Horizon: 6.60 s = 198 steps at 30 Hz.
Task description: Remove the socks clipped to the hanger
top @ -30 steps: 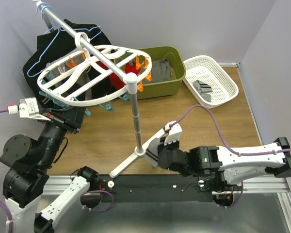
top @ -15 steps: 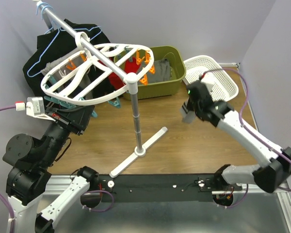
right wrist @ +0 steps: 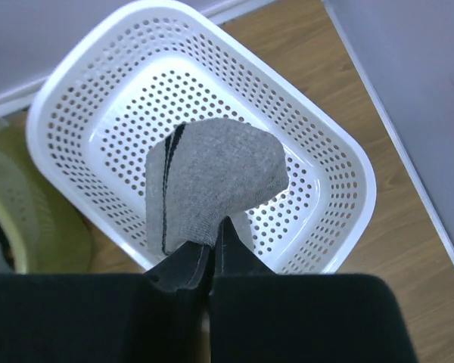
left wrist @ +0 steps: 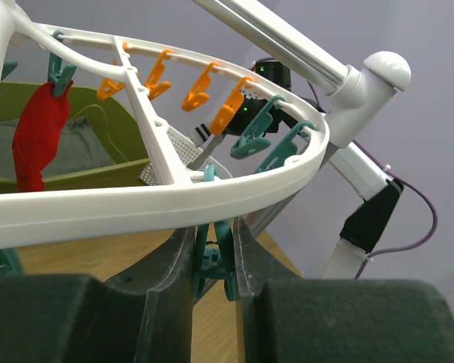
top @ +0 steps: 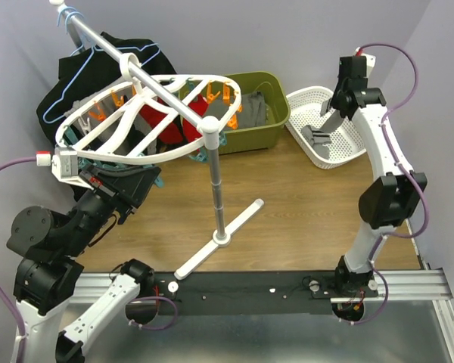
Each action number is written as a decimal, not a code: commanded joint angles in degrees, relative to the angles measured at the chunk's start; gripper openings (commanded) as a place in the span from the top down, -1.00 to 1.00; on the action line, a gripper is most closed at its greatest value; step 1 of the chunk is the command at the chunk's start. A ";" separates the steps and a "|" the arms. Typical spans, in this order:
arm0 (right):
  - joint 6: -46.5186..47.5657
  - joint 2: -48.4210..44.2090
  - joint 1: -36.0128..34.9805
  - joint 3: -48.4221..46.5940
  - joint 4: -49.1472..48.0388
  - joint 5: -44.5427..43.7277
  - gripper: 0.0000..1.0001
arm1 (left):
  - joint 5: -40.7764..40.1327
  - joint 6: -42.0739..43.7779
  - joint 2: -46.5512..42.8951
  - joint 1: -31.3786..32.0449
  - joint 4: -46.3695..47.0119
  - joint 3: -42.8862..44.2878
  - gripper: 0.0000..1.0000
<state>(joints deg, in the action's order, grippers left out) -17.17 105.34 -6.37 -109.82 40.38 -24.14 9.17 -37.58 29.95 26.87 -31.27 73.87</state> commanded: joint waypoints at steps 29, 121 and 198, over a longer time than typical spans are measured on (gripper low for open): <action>-27.90 -39.07 -57.71 45.12 11.39 9.04 -0.74 | -0.38 -0.47 0.28 0.11 1.82 -1.27 1.00; 19.55 13.23 -76.51 16.83 -66.67 -10.75 0.99 | -7.56 6.30 -7.98 0.20 -17.94 10.66 0.24; 15.59 -2.42 -79.14 22.72 -43.20 -4.07 0.99 | -47.14 -1.10 9.25 0.20 -17.16 7.87 1.00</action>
<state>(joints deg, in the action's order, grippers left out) -1.06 106.06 -84.23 -89.23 -4.69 -26.96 -38.39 -39.90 40.75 27.05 -50.22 81.34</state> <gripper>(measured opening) 0.025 0.316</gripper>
